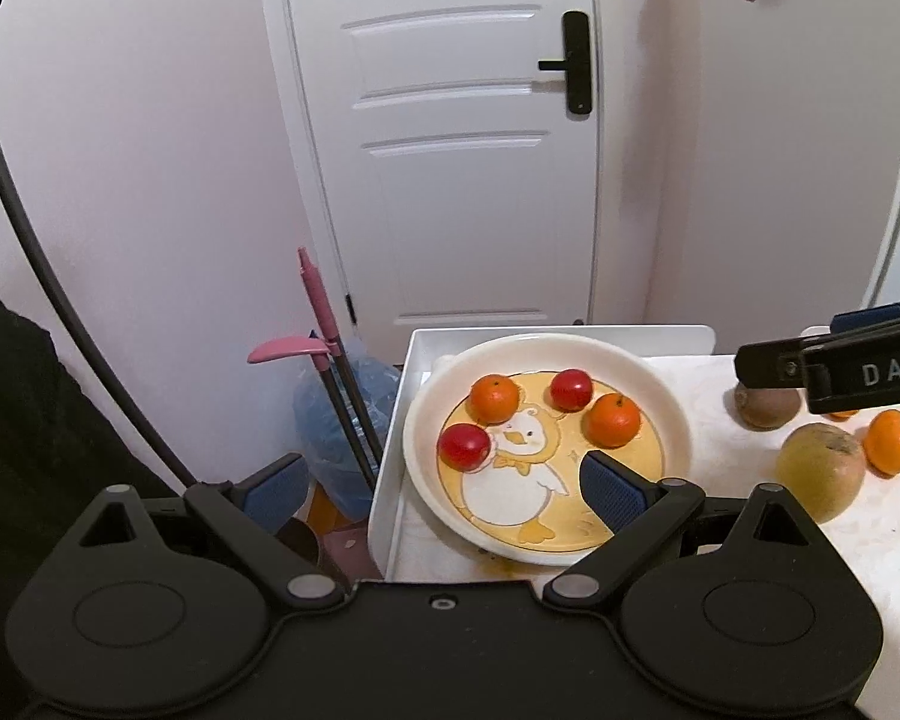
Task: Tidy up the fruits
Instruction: 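Move both open tools back over the remaining fruit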
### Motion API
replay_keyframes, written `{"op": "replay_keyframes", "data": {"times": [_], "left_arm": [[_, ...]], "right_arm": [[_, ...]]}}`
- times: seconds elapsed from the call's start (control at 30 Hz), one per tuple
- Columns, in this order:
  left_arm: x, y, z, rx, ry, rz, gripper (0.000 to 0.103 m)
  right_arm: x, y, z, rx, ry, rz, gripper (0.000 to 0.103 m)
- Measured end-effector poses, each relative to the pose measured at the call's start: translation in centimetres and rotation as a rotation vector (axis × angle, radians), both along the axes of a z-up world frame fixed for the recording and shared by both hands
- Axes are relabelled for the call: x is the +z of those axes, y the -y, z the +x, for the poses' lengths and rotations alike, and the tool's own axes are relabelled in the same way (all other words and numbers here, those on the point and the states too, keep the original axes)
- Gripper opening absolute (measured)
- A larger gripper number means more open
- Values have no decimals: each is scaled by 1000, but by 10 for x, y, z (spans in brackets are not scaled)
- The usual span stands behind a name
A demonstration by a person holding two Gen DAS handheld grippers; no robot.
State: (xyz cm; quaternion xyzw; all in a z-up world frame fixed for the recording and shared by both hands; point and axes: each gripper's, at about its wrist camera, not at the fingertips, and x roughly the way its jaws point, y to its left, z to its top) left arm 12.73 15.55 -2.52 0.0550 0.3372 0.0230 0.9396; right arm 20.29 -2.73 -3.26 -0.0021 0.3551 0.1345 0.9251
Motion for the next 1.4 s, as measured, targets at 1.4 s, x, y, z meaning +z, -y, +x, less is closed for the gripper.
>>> {"op": "replay_keyframes", "data": {"times": [1.4], "left_arm": [[-60, 207, -28, -68, 19, 20, 101]], "right_arm": [[-88, 218, -47, 169, 58, -61, 103]]}}
